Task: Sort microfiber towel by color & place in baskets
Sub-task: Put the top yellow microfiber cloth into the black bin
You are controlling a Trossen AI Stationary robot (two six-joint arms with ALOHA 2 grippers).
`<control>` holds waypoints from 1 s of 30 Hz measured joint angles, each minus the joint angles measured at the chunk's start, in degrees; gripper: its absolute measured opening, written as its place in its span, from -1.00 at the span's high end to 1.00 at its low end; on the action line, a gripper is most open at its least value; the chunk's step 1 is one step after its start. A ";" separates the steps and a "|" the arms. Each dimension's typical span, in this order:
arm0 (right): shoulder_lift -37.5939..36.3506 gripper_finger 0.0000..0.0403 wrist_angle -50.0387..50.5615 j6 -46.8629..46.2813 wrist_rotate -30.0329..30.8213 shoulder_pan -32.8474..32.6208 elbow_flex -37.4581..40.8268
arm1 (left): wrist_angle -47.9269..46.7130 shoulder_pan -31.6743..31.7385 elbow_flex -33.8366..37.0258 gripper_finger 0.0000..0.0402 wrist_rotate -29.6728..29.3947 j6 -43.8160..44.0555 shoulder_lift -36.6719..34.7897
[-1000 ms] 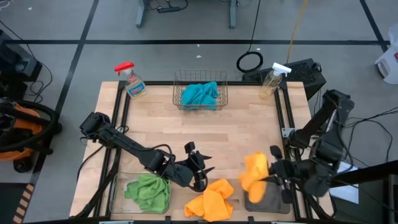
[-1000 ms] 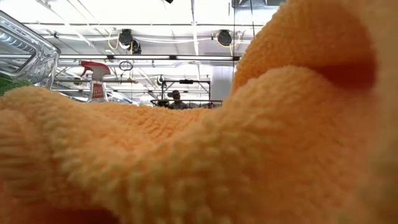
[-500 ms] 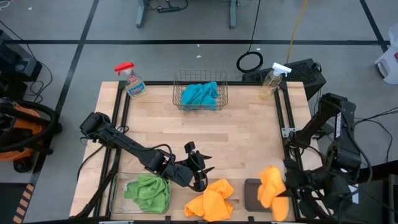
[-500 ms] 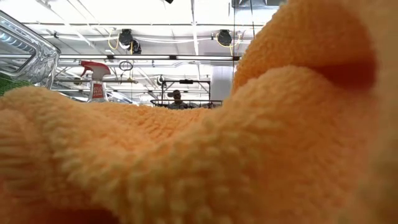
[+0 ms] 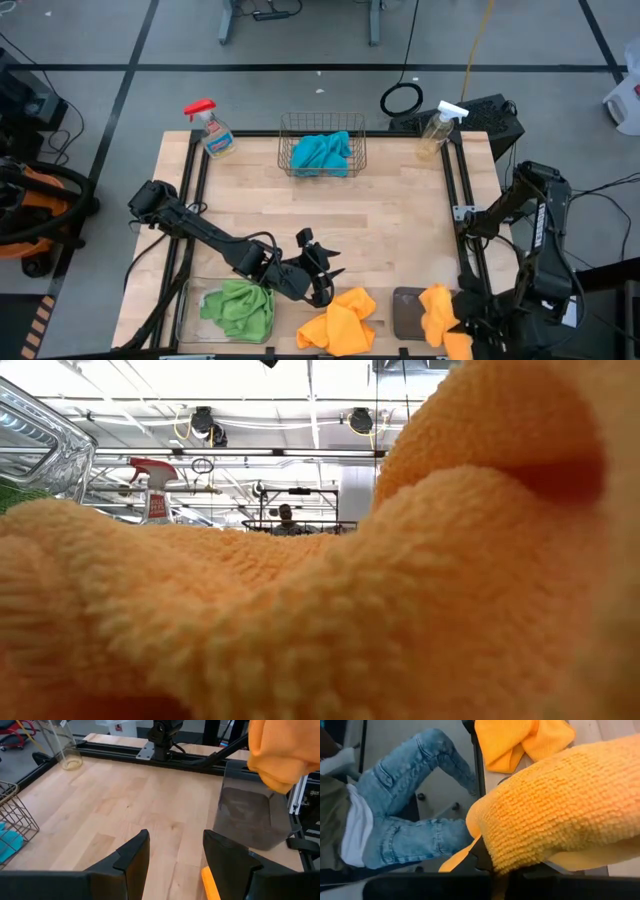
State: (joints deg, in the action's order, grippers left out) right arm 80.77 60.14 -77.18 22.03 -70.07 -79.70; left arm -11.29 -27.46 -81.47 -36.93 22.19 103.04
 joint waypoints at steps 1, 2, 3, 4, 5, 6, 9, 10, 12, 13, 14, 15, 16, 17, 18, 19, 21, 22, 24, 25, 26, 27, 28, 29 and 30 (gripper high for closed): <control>0.23 0.98 -0.02 0.62 -0.12 0.06 0.00 | 0.00 0.00 0.00 0.05 0.00 0.05 0.00; 0.44 0.98 -0.02 1.76 -0.48 0.09 0.00 | 0.00 0.00 0.00 0.05 0.00 0.05 0.00; 0.69 0.98 -0.02 3.46 -1.16 0.13 0.00 | 0.00 0.00 0.00 0.05 0.00 0.06 0.00; 1.04 0.98 -0.01 5.34 -1.83 0.14 0.00 | 0.02 0.00 0.00 0.05 0.00 0.10 0.00; 1.47 0.99 -0.02 7.27 -2.49 0.14 0.00 | 0.00 0.00 0.00 0.05 0.00 0.46 0.00; 1.79 0.99 0.00 8.86 -2.88 0.12 0.00 | 0.00 0.00 0.00 0.05 0.00 1.15 0.00; 2.26 0.99 -0.02 11.81 -2.94 0.32 0.00 | 0.02 0.00 0.00 0.05 0.00 1.54 0.00; 2.43 0.99 -0.02 12.55 -2.94 0.50 0.00 | 0.01 0.00 0.00 0.05 0.00 1.56 0.00; 2.90 0.99 0.00 14.01 -2.92 0.77 0.00 | 0.00 0.00 0.00 0.05 0.00 1.60 0.00; 2.97 0.99 0.00 14.71 -2.84 0.82 0.00 | 0.00 0.00 0.00 0.05 0.00 1.86 0.00; 2.99 0.99 -0.01 15.47 -2.78 0.92 0.00 | -0.02 0.00 0.00 0.05 0.00 2.26 0.00; 3.09 0.99 -0.02 16.36 -2.73 1.11 0.00 | -0.03 0.00 0.00 0.05 0.00 2.74 0.00; 3.24 0.99 0.00 17.40 -2.69 1.22 0.00 | -0.04 0.00 0.00 0.05 0.00 2.98 0.00; 3.52 0.99 -0.02 18.64 -2.71 1.32 0.00 | -0.04 0.00 0.00 0.05 0.01 3.00 0.00; 3.73 0.99 -0.02 20.01 -2.70 1.39 0.00 | -0.03 0.00 0.00 0.05 0.00 3.00 0.00; 3.92 0.99 -0.02 21.36 -2.57 1.47 0.00 | -0.02 0.00 0.00 0.05 0.00 3.00 0.00; 4.36 1.00 -0.02 24.23 -2.36 1.62 0.00 | -0.04 0.00 0.02 0.05 0.00 3.00 0.00; 4.74 1.00 -0.02 25.59 -2.36 1.76 0.00 | -0.04 0.00 0.02 0.05 0.02 3.00 0.00; 5.60 1.00 0.03 27.65 -2.37 1.88 0.00 | -0.04 -0.06 0.02 0.05 0.02 3.00 0.00; 5.94 1.00 0.12 28.63 -2.39 1.91 0.00 | -0.04 -0.07 0.04 0.05 0.04 3.00 0.00; 6.29 1.00 0.28 29.59 -2.38 2.06 0.00 | -0.04 -0.07 0.04 0.05 0.21 3.00 0.00; 6.71 1.00 0.60 30.43 -2.42 2.16 0.00 | -0.04 -0.06 0.04 0.05 0.43 3.00 0.00; 7.17 1.00 1.01 31.06 -2.43 2.20 0.00 | -0.04 -0.04 0.04 0.05 0.50 3.00 0.00; 7.55 1.00 1.58 31.40 -2.44 2.23 0.02 | -0.03 -0.04 0.04 0.05 0.63 3.01 0.00; 7.83 1.00 1.86 31.53 -2.46 2.23 0.11 | 0.00 -0.05 0.04 0.05 0.63 3.02 0.00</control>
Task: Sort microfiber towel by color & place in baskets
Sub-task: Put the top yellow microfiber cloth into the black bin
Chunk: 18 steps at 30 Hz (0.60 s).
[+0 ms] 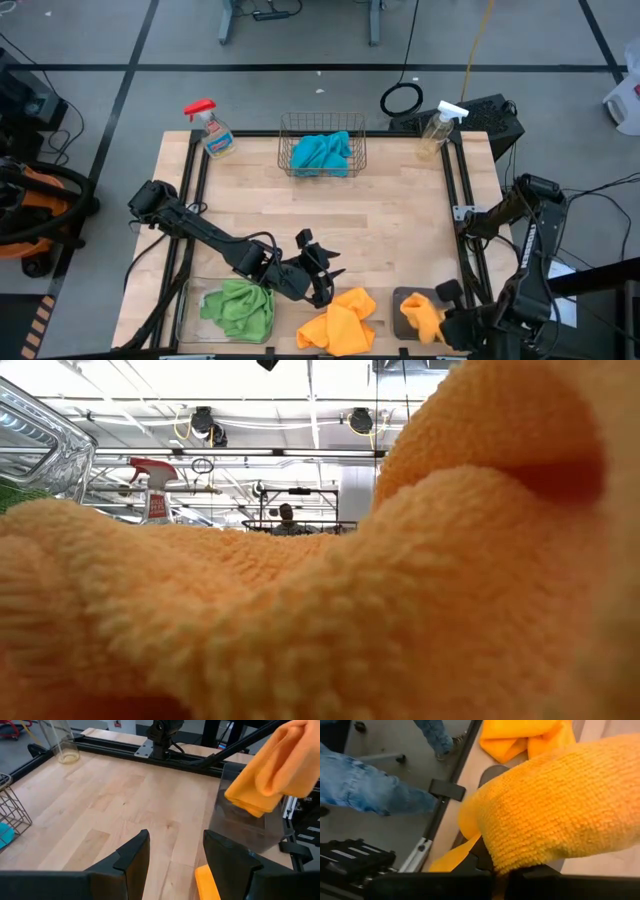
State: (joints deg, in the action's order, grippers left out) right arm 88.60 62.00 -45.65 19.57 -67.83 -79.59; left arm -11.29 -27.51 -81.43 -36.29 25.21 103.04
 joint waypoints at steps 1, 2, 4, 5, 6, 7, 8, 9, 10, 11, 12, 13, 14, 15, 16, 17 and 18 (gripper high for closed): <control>0.16 1.00 0.28 0.07 -0.01 0.02 0.06 | 0.00 -0.02 0.00 0.05 0.00 0.00 0.00; 0.27 1.00 0.34 0.27 -0.02 0.02 0.31 | 0.00 -0.02 0.00 0.05 0.02 0.02 0.00; 0.43 0.99 0.40 0.50 -0.11 0.02 1.32 | 0.00 -0.02 0.00 0.05 0.04 0.02 0.00; 0.46 0.99 0.50 0.46 -0.18 0.02 1.94 | 0.00 -0.02 0.00 0.05 0.04 0.02 0.01; 0.46 0.99 0.65 0.38 -0.23 0.02 2.53 | 0.02 -0.02 0.00 0.05 0.04 0.02 0.02; 0.46 0.99 0.57 0.30 -0.24 0.02 3.12 | 0.02 -0.02 0.00 0.05 0.03 0.02 0.01; 0.46 0.99 0.52 0.26 -0.24 0.00 3.74 | 0.01 -0.02 0.00 0.05 0.04 0.02 0.02; 0.46 0.99 0.47 0.17 -0.28 0.00 4.37 | 0.02 -0.02 0.00 0.05 0.04 0.02 0.02; 0.46 0.99 0.22 0.01 -0.28 0.00 4.99 | 0.01 -0.02 0.00 0.05 0.04 0.02 0.02; 0.46 0.99 -0.13 0.00 -0.26 0.00 5.56 | 0.02 -0.02 0.00 0.05 0.04 0.02 0.02; 0.46 0.99 -0.66 -0.03 -0.27 0.00 6.10 | 0.02 -0.02 0.00 0.05 0.04 0.02 0.02; 0.46 0.99 -1.27 -0.08 -0.23 0.00 6.66 | 0.02 -0.02 0.00 0.05 0.04 0.02 0.02; 0.46 0.99 -1.98 -0.18 -0.24 0.00 7.28 | 0.02 -0.02 0.00 0.05 0.04 0.02 0.02; 0.44 0.99 -2.76 -0.31 -0.26 0.00 8.01 | 0.02 -0.02 0.00 0.05 0.04 0.04 0.02; 0.44 0.99 -3.51 -0.40 -0.24 0.00 8.72 | 0.02 -0.02 0.00 0.05 0.04 0.04 0.02; 0.44 0.99 -4.15 -0.39 -0.26 0.02 9.32 | 0.02 -0.02 0.00 0.05 0.04 0.03 0.02; 0.44 0.99 -4.90 -0.46 -0.29 0.02 10.03 | 0.00 -0.02 0.00 0.05 0.04 0.04 0.02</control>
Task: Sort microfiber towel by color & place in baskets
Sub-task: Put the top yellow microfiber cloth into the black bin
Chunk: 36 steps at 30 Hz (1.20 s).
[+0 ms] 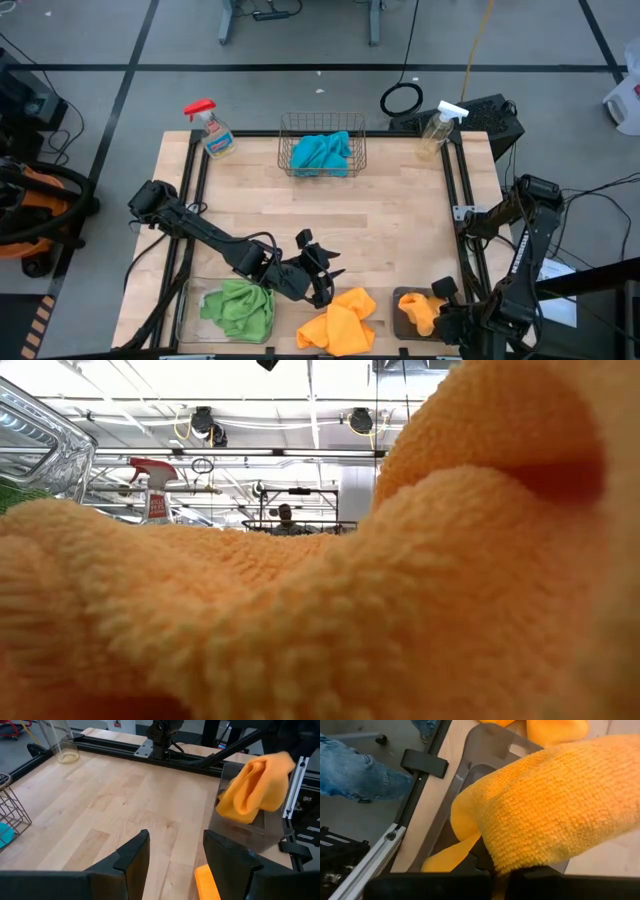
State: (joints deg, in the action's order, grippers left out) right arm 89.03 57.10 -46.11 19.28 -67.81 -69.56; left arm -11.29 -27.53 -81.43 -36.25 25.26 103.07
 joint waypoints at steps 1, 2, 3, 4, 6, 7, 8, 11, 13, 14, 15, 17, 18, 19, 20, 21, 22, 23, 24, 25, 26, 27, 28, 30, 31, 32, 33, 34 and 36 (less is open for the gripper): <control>0.00 0.98 -0.48 -0.37 0.03 0.00 0.68 | 0.02 0.00 0.00 0.05 0.00 0.00 0.00; 0.00 0.98 -0.53 -1.01 -0.02 0.00 1.27 | 0.02 0.00 0.00 0.05 0.00 0.00 0.00; 0.00 0.98 -0.44 -1.48 -0.13 0.00 1.83 | 0.02 0.00 0.00 0.05 0.00 0.00 0.00; 0.00 0.98 -0.52 -2.03 -0.20 0.00 2.33 | 0.02 0.00 0.00 0.05 0.00 0.00 0.00; 0.00 0.98 -0.86 -2.75 -0.19 0.00 3.23 | 0.02 0.00 0.00 0.05 0.00 0.00 0.00; 0.00 0.98 -1.08 -2.84 -0.19 0.00 3.65 | 0.02 0.00 0.00 0.05 0.00 0.02 0.00; 0.00 0.98 -1.75 -2.84 -0.19 0.00 4.22 | 0.04 0.00 0.00 0.05 0.00 0.02 0.00; 0.00 0.98 -4.77 -2.78 -0.17 0.00 6.14 | 0.27 0.00 0.14 0.05 0.00 0.03 0.00; 0.00 0.98 -6.62 -2.77 -0.19 0.00 7.70 | 0.48 0.00 0.53 0.05 0.00 0.18 0.00; 0.00 0.98 -7.75 -2.81 -0.19 0.00 8.43 | 0.48 0.00 0.74 0.05 0.00 0.41 0.02; 0.00 0.98 -8.61 -3.06 -0.19 0.00 9.08 | 0.49 0.00 0.98 0.05 0.00 1.07 0.04; 0.00 0.98 -9.41 -3.99 -0.21 0.00 10.20 | 0.42 0.00 1.37 0.05 0.00 1.50 0.04; 0.00 0.98 -9.55 -4.45 -0.21 0.00 10.71 | 0.45 0.00 1.51 0.05 0.00 1.51 0.04; -0.02 0.98 -9.49 -4.93 -0.19 0.00 11.05 | 0.48 0.00 1.70 0.05 -0.01 1.55 0.04; -0.02 0.98 -9.57 -5.34 -0.21 0.00 11.40 | 0.50 0.00 1.88 0.05 -0.01 1.92 0.04; -0.02 0.98 -9.64 -5.58 -0.19 0.00 11.68 | 0.48 0.00 2.06 0.05 0.00 2.59 0.04; -0.02 0.98 -9.66 -5.72 -0.21 0.00 11.94 | 0.36 0.00 2.16 0.05 0.00 2.94 0.04; -0.02 0.98 -10.08 -5.72 -0.19 0.00 12.32 | 0.38 0.00 2.16 0.05 0.00 2.95 0.04; -0.02 0.98 -10.92 -5.75 -0.19 0.04 12.76 | 0.54 0.00 2.16 0.05 0.00 2.93 0.04; -0.03 0.98 -11.86 -5.72 -0.21 0.22 13.32 | 0.69 0.00 2.16 0.05 -0.01 2.95 0.04; -0.04 0.98 -13.05 -5.75 -0.32 0.39 14.02 | 0.72 0.00 2.16 0.05 0.00 2.95 0.04; -0.04 0.98 -14.12 -5.82 -0.48 0.58 14.70 | 0.72 0.00 2.16 0.05 -0.01 2.94 0.04; -0.04 0.98 -15.42 -6.07 -1.15 0.85 15.47 | 0.72 0.00 2.16 0.05 0.00 2.93 0.04; -0.04 0.98 -17.43 -7.24 -2.26 1.44 16.83 | 0.86 0.00 2.16 0.05 0.00 2.93 0.04; -0.04 0.98 -17.99 -7.89 -2.71 1.70 17.45 | 0.92 0.00 2.16 0.05 -0.02 2.93 0.04; -0.04 0.98 -18.33 -8.84 -2.97 1.86 17.95 | 0.90 0.00 2.16 0.05 0.00 2.93 0.04; -0.04 0.98 -18.57 -9.76 -3.11 1.92 18.44 | 0.90 0.00 2.16 0.05 0.00 2.93 0.04; -0.04 0.98 -18.75 -10.43 -3.12 2.05 18.83 | 0.85 0.00 2.16 0.05 0.00 2.93 0.04; -0.04 0.98 -19.17 -11.71 -3.12 2.19 19.43 | 0.90 0.00 2.16 0.05 0.00 2.93 0.04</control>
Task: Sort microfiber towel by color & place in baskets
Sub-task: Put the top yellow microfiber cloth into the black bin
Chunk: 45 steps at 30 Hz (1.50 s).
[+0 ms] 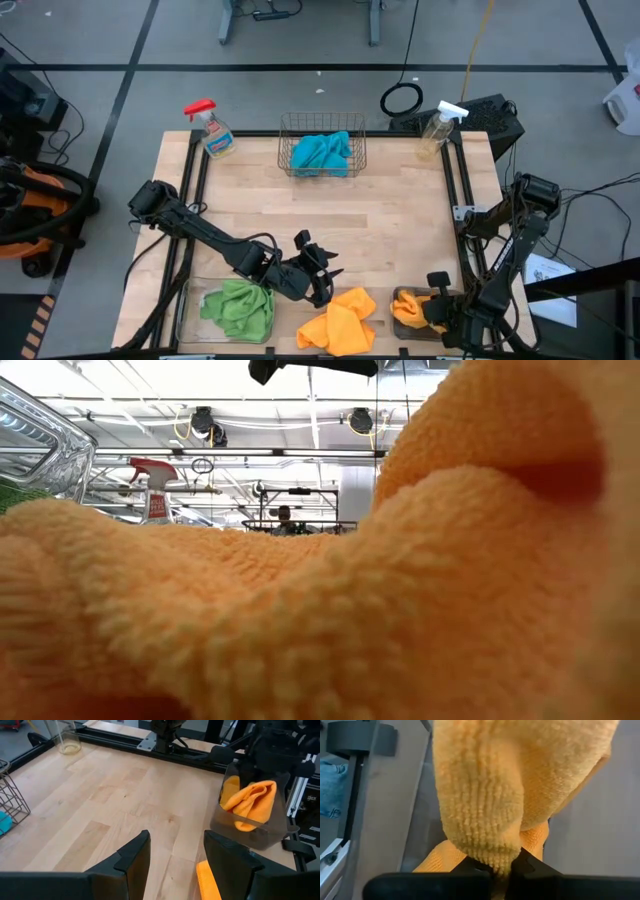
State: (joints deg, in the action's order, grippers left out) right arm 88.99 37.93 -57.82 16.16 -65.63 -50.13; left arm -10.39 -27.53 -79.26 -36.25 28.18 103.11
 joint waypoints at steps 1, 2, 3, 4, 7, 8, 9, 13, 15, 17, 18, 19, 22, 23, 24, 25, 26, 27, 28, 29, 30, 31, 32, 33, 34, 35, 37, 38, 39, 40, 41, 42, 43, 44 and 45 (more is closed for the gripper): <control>0.00 0.98 0.02 -0.46 0.00 0.00 0.18 | -0.02 0.00 0.00 0.05 0.00 0.00 0.00; 0.00 0.97 -0.04 -0.90 0.00 0.00 0.29 | -0.04 0.00 0.00 0.05 0.00 -0.02 0.00; 0.00 0.96 -0.07 -1.18 -0.01 0.00 0.31 | -0.04 0.00 0.00 0.05 0.00 -0.02 0.00; 0.00 0.94 -0.09 -1.42 -0.02 -0.02 0.32 | -0.03 0.00 0.00 0.05 -0.01 -0.02 0.00; 0.00 0.85 0.18 -1.58 -0.02 -0.02 -0.49 | -0.05 0.00 0.00 0.05 0.00 -0.02 0.00; 0.00 0.80 0.34 -1.58 -0.02 -0.02 -1.09 | -0.04 0.00 0.00 0.05 0.00 -0.02 0.00; 0.00 0.75 0.80 -1.59 -0.02 -0.03 -1.88 | -0.04 0.00 0.00 0.05 0.00 -0.02 0.00; -0.02 0.50 6.83 -2.96 -0.08 -0.04 -6.57 | -0.04 0.00 0.00 0.05 0.00 -0.04 0.00; -0.02 0.38 11.43 -3.94 -1.31 -0.10 -9.60 | -0.04 0.00 0.00 0.05 0.00 -0.04 0.00; -0.03 0.27 15.92 -5.19 -3.19 -0.15 -12.70 | -0.04 0.00 0.00 0.05 0.00 -0.04 0.00; -0.04 0.23 17.99 -5.82 -3.89 -0.34 -14.27 | -0.06 -0.04 0.00 0.05 0.00 -0.04 0.00; -0.04 0.18 19.81 -6.35 -4.31 -0.55 -15.68 | -0.04 -0.06 0.00 0.05 0.00 -0.04 0.00; -0.06 0.09 22.54 -6.03 -3.12 -1.46 -19.49 | -0.04 -0.31 0.00 0.05 0.00 -0.07 0.00; -0.07 0.07 22.56 -5.27 -0.77 -1.76 -20.43 | -0.05 -0.42 0.00 0.05 0.00 -0.07 0.00; -0.06 0.06 22.48 -4.78 2.58 -1.98 -21.13 | -0.06 -0.56 0.00 0.05 0.00 -0.07 0.00; -0.08 0.06 22.05 -4.52 6.68 -2.19 -21.53 | -0.04 -0.68 0.00 0.05 0.00 -0.07 0.00; -0.10 0.07 21.22 -4.47 10.38 -2.25 -21.57 | -0.04 -0.76 0.00 0.05 0.00 -0.07 0.00; -0.11 0.09 20.29 -4.23 12.34 -2.14 -21.57 | -0.04 -0.86 0.00 0.05 0.00 -0.07 0.00; -0.08 0.14 19.40 -3.97 12.83 -1.70 -21.56 | -0.07 -0.90 0.00 0.05 0.00 -0.07 0.00; 0.10 0.20 18.69 -3.69 12.78 -1.15 -21.47 | -0.05 -0.93 0.00 0.05 0.00 -0.07 0.00; 0.36 0.28 18.39 -3.53 12.81 -0.57 -21.29 | -0.04 -0.97 0.00 0.05 0.00 -0.07 0.00; 0.80 0.37 18.41 -3.46 13.18 -0.23 -21.03 | -0.04 -1.02 0.00 0.05 0.00 -0.07 0.00; 1.16 0.48 18.38 -3.49 13.63 0.02 -20.60 | -0.06 -1.01 0.00 0.05 0.00 -0.07 0.00; 1.48 0.60 18.17 -3.46 13.62 0.39 -20.09 | -0.07 -1.05 0.00 0.05 0.00 -0.06 0.00; 1.79 0.72 17.70 -3.02 13.41 0.78 -19.62 | -0.07 -1.09 0.00 0.05 0.00 -0.04 0.00; 2.04 0.84 16.62 -2.44 12.96 0.98 -19.00 | -0.04 -1.14 0.00 0.05 0.00 -0.04 0.00; 2.61 0.95 14.72 -1.74 11.64 1.22 -17.59 | -0.09 -1.40 0.00 0.05 0.00 -0.02 0.00; 2.92 0.95 13.61 -1.73 11.01 1.40 -16.87 | -0.09 -1.50 0.00 0.05 0.00 -0.04 0.00; 3.22 0.94 12.45 -1.76 10.36 1.53 -16.32 | -0.09 -1.59 0.00 0.05 0.00 -0.04 0.00; 3.57 0.93 10.99 -2.01 9.71 1.59 -15.67 | -0.10 -1.70 0.00 0.05 0.00 -0.04 0.00; 3.85 0.93 9.72 -2.18 9.14 1.77 -14.91 | -0.11 -1.78 0.00 0.05 0.00 -0.04 0.00; 4.23 0.95 8.60 -2.36 8.88 1.86 -14.12 | -0.11 -1.79 0.00 0.05 0.00 -0.04 0.00; 4.72 0.96 7.57 -2.42 8.87 1.92 -13.36 | -0.11 -1.79 0.00 0.05 0.00 -0.07 0.00; 5.17 0.98 6.49 -2.45 8.75 1.95 -12.65 | -0.09 -1.79 0.00 0.05 0.00 -0.04 0.00; 5.65 0.99 5.73 -2.52 8.61 1.97 -12.11 | -0.09 -1.79 0.00 0.05 0.00 -0.04 0.00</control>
State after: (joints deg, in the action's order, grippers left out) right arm 94.65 43.66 -60.33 24.77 -63.66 -62.24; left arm -10.48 -29.32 -79.26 -36.25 28.14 103.11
